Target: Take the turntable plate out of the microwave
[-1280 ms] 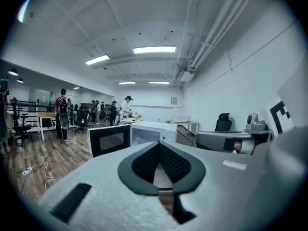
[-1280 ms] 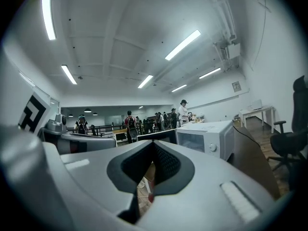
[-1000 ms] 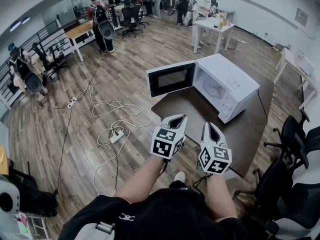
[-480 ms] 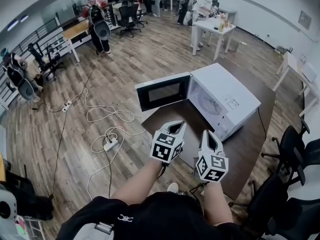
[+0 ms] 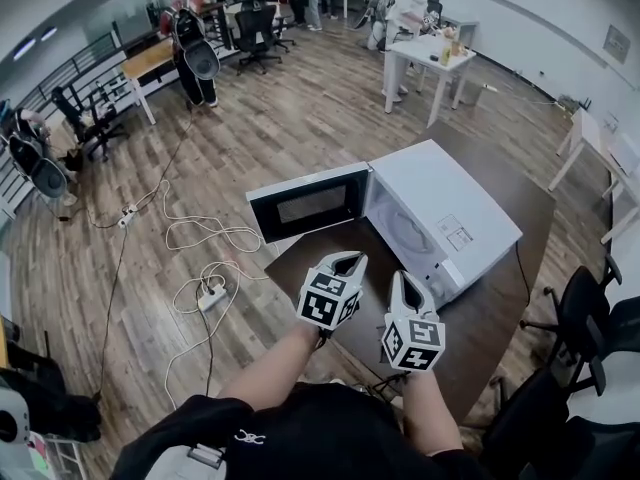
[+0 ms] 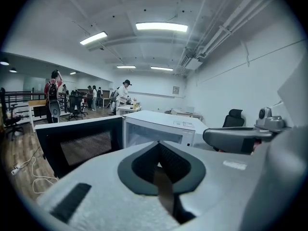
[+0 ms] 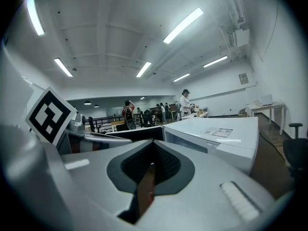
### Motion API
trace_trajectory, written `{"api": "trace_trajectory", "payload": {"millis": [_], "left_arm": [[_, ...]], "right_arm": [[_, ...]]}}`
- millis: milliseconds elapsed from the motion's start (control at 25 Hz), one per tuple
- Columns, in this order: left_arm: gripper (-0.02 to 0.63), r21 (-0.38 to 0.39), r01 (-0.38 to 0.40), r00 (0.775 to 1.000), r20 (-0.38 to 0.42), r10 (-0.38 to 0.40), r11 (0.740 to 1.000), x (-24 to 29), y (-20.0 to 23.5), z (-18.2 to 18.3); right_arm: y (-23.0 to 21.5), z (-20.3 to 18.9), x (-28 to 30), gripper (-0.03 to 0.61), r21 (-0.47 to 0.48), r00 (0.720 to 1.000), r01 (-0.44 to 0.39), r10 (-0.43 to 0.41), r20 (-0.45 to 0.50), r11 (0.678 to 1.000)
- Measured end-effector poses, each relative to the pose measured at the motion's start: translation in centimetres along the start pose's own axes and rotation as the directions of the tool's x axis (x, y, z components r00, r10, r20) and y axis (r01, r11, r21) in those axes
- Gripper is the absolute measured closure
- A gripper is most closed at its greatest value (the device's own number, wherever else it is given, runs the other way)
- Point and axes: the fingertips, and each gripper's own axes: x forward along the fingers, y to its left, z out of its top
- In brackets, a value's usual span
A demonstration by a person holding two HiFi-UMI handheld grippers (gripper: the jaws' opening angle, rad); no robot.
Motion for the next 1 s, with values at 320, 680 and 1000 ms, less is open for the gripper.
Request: {"api": "trace_trajectory", "payload": {"millis": [320,680,1000], "left_arm": [[0.606,-0.065,0.023,0.999,-0.035,-0.025,0.998,3.3,1.2,-1.5],[0.606,-0.095,0.088,0.992,-0.078,-0.096,0.992,6.3,1.3,-2.9],[0.606,-0.190,0.172,0.974,-0.112,-0.196,0.966,10.2,2.5,-4.2]], "right_arm": [[-1.4,-1.1,2.0,0.571,-0.008,0.999,0.001,-0.002,-0.042,1.000],[-2.9,-2.3,2.6,0.571,-0.001,0.993,0.074,-0.074,-0.090,0.997],[-4.4,-2.5,3.4,0.571,0.019,0.980,0.168,-0.165,-0.109,0.986]]}}
